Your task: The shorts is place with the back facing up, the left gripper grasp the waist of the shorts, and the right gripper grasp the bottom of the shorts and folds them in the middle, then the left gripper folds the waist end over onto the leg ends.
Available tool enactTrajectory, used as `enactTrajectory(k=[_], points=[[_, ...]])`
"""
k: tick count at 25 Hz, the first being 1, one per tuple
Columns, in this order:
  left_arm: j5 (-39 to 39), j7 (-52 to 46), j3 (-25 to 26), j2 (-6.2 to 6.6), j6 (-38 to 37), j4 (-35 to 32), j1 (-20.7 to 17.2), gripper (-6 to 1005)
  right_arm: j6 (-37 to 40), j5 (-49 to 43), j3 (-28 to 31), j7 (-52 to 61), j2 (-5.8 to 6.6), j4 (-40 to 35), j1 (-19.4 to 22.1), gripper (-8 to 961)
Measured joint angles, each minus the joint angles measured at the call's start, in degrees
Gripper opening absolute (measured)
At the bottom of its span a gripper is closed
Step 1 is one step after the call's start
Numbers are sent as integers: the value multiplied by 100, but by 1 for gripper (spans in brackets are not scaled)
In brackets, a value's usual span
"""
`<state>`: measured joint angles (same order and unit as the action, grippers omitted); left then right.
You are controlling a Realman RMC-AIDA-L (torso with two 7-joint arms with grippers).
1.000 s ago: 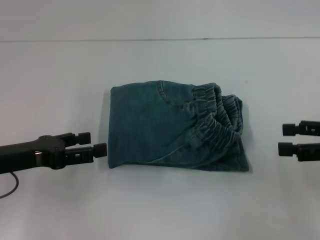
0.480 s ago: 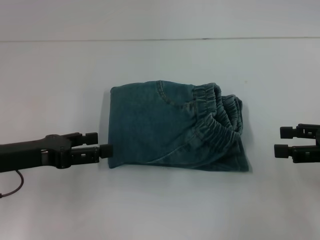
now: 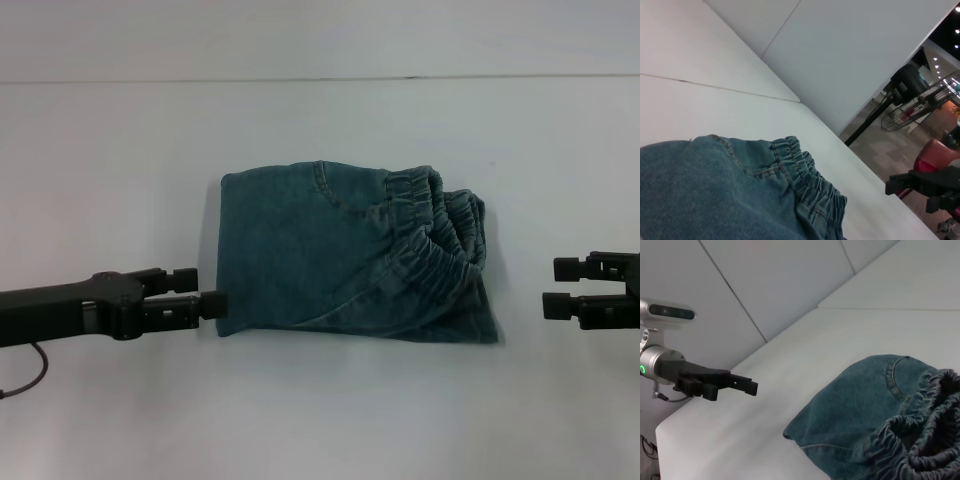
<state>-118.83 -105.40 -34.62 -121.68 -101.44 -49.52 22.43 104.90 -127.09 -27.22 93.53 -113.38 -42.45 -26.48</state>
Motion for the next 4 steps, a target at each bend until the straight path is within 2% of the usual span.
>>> enactTrajectory(k=[4], points=[[0, -8, 0, -10, -24, 4, -2, 920, -31, 0, -8, -6, -16, 0, -5, 850]])
